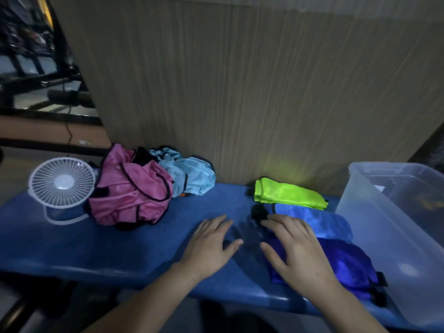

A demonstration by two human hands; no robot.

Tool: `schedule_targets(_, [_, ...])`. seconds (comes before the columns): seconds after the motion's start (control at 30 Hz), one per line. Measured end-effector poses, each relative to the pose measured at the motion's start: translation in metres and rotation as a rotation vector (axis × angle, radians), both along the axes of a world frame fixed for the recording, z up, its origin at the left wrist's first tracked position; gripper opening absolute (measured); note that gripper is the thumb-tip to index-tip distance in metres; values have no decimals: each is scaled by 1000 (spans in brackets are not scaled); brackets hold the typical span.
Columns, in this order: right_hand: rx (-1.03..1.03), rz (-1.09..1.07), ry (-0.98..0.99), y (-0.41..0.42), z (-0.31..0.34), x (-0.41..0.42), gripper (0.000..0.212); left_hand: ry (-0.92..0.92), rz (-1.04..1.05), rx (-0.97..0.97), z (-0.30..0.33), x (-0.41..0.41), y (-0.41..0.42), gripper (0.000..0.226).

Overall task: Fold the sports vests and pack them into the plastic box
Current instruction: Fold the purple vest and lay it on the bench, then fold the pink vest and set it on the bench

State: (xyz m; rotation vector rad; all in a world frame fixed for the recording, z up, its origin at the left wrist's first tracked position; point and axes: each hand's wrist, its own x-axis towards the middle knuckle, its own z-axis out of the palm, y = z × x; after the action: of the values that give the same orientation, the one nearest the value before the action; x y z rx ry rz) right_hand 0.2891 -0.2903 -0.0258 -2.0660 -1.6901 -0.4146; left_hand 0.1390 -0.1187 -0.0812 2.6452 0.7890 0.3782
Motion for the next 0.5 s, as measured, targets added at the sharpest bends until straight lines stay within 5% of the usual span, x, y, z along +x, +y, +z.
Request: schedule_targets(0.5, [-153,39,49,89,-16,-59,34,-187,188,245,10,-110,51,42])
